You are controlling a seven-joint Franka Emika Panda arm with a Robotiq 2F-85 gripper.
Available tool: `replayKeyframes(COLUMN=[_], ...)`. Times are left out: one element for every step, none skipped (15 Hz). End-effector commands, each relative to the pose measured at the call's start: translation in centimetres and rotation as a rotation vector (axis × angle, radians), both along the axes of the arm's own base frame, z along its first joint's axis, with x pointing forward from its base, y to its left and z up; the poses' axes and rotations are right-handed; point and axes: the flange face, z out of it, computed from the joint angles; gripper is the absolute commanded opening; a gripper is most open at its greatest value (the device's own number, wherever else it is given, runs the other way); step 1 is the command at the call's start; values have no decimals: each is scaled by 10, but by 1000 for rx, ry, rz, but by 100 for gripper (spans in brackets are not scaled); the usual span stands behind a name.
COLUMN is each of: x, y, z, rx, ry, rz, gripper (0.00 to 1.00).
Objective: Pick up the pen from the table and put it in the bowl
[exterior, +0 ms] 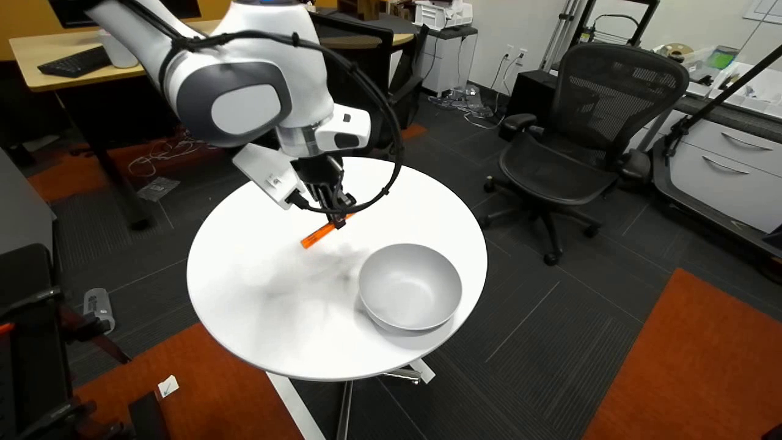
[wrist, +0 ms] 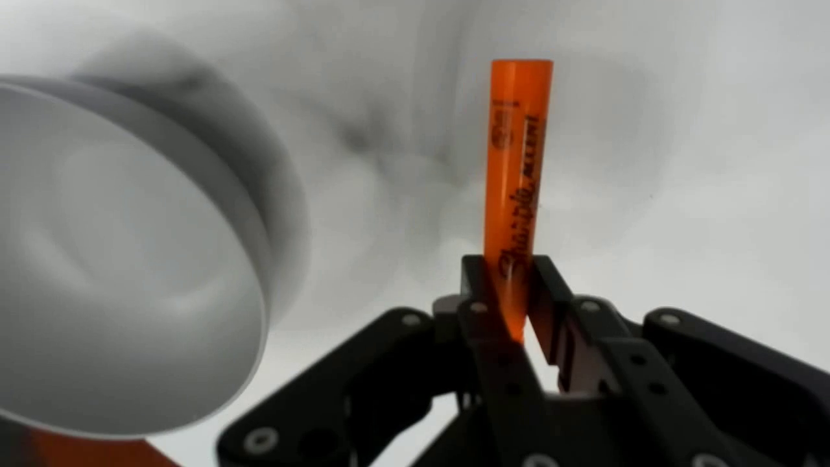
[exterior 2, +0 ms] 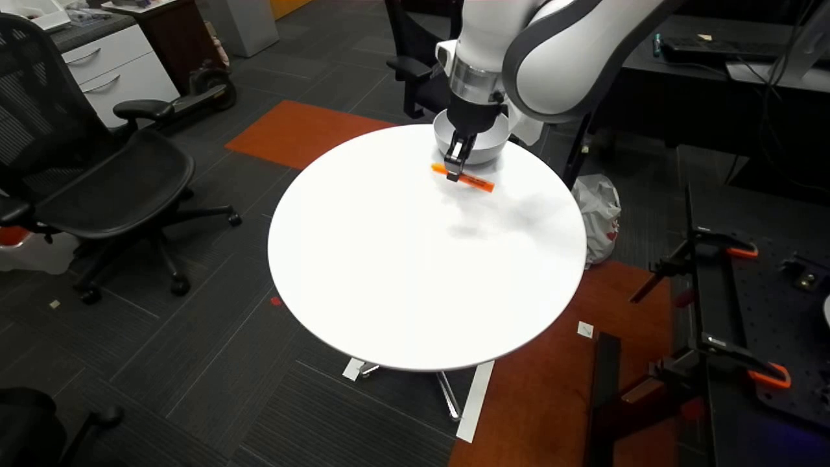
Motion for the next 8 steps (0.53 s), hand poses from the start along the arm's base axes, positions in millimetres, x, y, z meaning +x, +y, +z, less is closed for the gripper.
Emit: replayKeyframes(x=[-17,-18,-20,-22,-23,-25,-26,-26], y=[-10,-15,-23,-30,-38,-46,-55,-62], z=[49,59,71,81,90,100,108,115], rx=[-21,-22,-25,-29,-33,-37,-39,-40], ry=[-85,-103,-124,-143,-161,-176,-187,-194], rz=[-24,-38,-56,-72,-87,-105,-118,-136], gripper=[5,5,5,5,5,5,5,5])
